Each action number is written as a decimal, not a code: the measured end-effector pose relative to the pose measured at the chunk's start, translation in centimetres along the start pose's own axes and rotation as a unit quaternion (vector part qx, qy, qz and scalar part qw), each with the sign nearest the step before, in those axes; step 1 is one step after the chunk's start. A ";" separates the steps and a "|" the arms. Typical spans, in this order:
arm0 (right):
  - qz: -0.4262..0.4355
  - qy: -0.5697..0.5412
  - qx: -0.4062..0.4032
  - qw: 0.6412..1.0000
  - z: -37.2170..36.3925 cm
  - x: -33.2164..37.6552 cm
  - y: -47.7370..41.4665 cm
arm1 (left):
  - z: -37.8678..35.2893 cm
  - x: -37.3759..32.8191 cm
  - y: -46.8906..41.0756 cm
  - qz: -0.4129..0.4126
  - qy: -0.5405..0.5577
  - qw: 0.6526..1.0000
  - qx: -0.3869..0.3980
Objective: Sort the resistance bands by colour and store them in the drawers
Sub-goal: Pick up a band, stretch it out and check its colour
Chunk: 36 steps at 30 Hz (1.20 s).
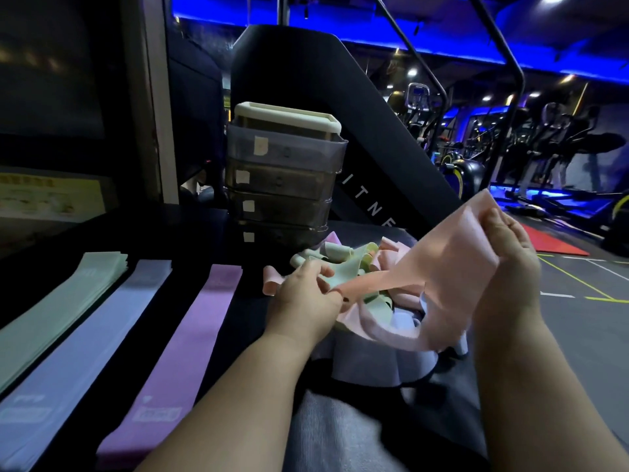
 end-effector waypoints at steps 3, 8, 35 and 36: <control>0.013 -0.024 -0.039 0.999 1.2 0.2 -0.7 | -0.1 0.3 0.1 0.022 0.024 0.999 0.010; 0.034 0.005 -0.116 0.993 3.4 0.8 -1.4 | -0.2 1.4 -0.4 0.056 -0.003 0.998 0.036; 0.044 -0.022 -0.253 0.966 8.3 -0.2 -2.8 | -2.4 -2.2 1.3 0.014 0.412 0.868 0.275; 0.044 -0.020 -0.257 0.965 8.6 -0.1 -2.9 | -2.6 -1.8 1.1 0.003 0.382 0.882 0.274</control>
Point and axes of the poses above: each hand's wrist, its own y-axis away from the middle knuckle, its own z-axis out of the back of the hand, x = y × z, the point moved 9 cm from there along -y, towards the middle knuckle, and after that the axes turned 13 degrees about -y, right-handed, at the moved point
